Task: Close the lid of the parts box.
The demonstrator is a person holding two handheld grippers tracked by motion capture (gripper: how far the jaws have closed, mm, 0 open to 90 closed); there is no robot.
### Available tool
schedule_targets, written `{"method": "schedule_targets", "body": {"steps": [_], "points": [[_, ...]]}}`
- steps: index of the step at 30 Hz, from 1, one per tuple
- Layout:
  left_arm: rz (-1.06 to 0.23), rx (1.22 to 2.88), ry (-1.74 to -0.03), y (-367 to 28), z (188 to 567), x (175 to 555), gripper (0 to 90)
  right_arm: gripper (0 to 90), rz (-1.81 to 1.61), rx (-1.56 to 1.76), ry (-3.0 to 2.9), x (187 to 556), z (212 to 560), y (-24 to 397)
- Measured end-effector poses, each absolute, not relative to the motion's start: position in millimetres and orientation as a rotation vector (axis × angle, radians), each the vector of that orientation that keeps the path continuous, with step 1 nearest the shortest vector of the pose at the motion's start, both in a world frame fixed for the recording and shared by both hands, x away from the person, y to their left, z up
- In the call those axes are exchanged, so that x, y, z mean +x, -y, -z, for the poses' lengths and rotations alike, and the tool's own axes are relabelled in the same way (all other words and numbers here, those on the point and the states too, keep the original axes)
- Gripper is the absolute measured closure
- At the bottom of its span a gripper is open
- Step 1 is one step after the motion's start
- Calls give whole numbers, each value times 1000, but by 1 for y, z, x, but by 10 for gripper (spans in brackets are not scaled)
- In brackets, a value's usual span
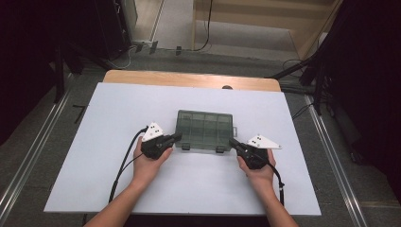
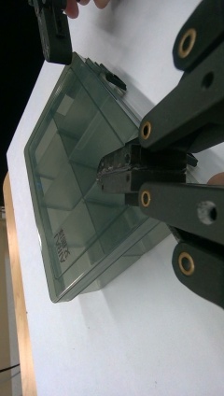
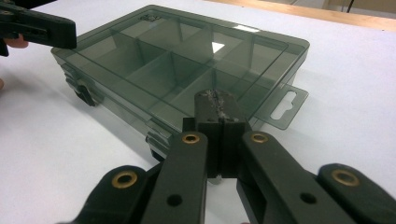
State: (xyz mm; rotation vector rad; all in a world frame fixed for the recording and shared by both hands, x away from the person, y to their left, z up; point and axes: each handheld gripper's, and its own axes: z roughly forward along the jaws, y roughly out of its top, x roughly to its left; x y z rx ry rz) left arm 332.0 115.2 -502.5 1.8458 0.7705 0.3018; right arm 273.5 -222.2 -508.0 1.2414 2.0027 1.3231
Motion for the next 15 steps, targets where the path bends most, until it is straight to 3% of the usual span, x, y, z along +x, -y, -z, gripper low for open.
{"method": "schedule_targets", "body": {"steps": [2, 5, 15], "points": [[-297, 1842, -770, -116, 503, 332, 900, 900, -1326, 1237, -2000, 273, 507, 224], [-298, 1844, -770, -116, 502, 332, 900, 780, -1392, 1204, -1978, 269, 502, 228], [-296, 1845, -771, -115, 502, 332, 900, 172, -1458, 1189, -1923, 251, 492, 250]]}}
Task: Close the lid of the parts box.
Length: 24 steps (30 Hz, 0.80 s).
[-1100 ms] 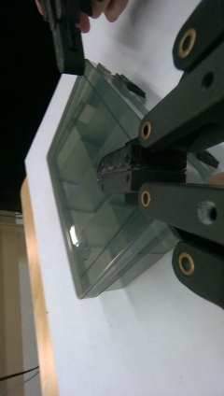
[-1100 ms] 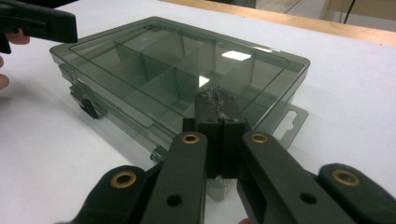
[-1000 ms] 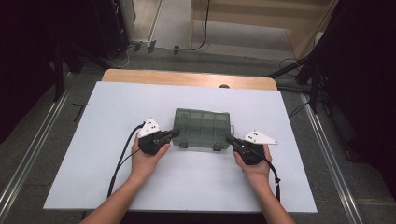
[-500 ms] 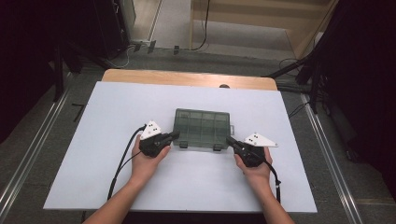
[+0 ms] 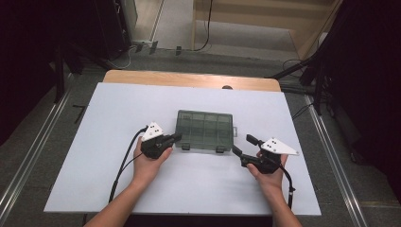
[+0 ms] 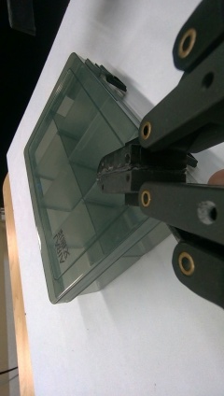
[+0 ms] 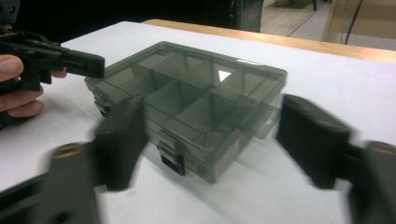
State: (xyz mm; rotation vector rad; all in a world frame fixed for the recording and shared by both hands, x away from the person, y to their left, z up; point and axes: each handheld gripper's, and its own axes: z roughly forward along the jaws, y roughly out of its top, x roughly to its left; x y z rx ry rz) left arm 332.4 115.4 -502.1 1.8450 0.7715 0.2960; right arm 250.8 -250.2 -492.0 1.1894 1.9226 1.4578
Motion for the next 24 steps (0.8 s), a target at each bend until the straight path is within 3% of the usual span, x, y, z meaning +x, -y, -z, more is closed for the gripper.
{"method": "schedule_targets", "body": {"steps": [4, 24], "points": [[-294, 1845, -772, -115, 502, 333, 900, 0, -1431, 1203, -1917, 243, 494, 259], [-292, 1845, -774, -116, 502, 333, 900, 0, -1400, 1264, -1854, 216, 502, 301]]}}
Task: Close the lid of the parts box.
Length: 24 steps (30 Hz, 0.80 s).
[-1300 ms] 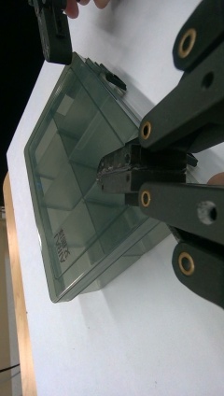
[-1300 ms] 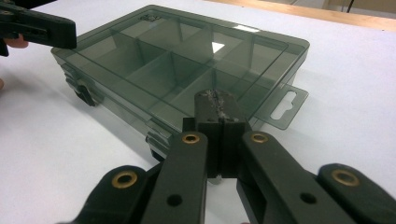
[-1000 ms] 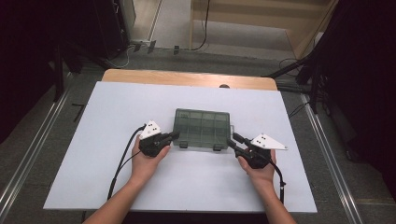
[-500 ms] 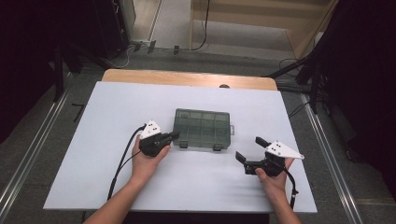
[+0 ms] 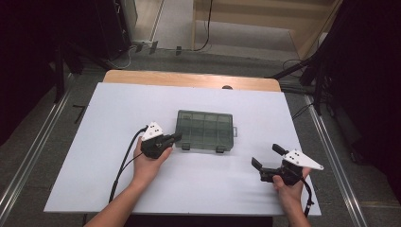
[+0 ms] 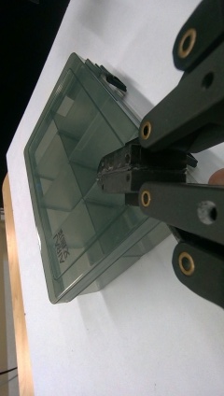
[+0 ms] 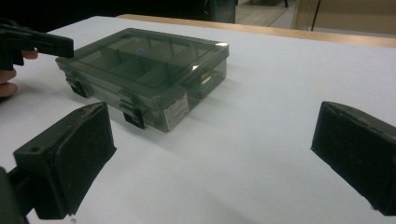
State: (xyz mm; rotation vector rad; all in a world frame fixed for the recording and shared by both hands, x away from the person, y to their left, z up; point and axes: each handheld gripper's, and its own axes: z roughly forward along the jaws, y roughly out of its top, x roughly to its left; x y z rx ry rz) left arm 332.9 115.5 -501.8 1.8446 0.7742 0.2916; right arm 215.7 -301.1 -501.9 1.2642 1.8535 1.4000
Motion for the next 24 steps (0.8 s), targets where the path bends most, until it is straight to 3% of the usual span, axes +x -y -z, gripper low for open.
{"method": "schedule_targets", "body": {"steps": [15, 24], "points": [[-270, 1837, -751, -126, 492, 327, 893, 0, -1352, 1329, -1811, 200, 506, 322], [-269, 1782, -743, -149, 484, 317, 299, 0, -1347, 1334, -1817, 201, 507, 321]]}}
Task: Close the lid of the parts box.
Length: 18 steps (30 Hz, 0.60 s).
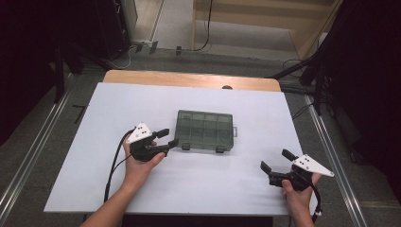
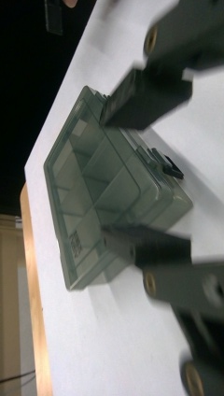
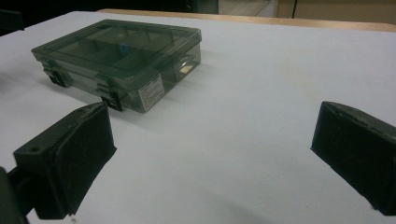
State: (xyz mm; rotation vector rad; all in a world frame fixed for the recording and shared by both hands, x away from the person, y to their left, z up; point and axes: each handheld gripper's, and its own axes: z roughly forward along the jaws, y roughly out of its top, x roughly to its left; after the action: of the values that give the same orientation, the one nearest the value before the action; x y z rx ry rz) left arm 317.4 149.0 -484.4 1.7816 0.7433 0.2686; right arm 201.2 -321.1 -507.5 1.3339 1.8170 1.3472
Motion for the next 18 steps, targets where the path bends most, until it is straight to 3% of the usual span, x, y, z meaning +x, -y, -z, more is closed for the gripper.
{"method": "schedule_targets", "body": {"steps": [3, 7, 18], "points": [[-285, 1785, -751, -158, 484, 316, 134, 0, -1347, 1335, -1817, 201, 507, 321], [-315, 1797, -752, -168, 483, 310, 0, 0, -1349, 1337, -1816, 201, 508, 321], [-366, 1788, -789, -198, 482, 298, 0, 0, -1342, 1347, -1813, 201, 508, 322]]}}
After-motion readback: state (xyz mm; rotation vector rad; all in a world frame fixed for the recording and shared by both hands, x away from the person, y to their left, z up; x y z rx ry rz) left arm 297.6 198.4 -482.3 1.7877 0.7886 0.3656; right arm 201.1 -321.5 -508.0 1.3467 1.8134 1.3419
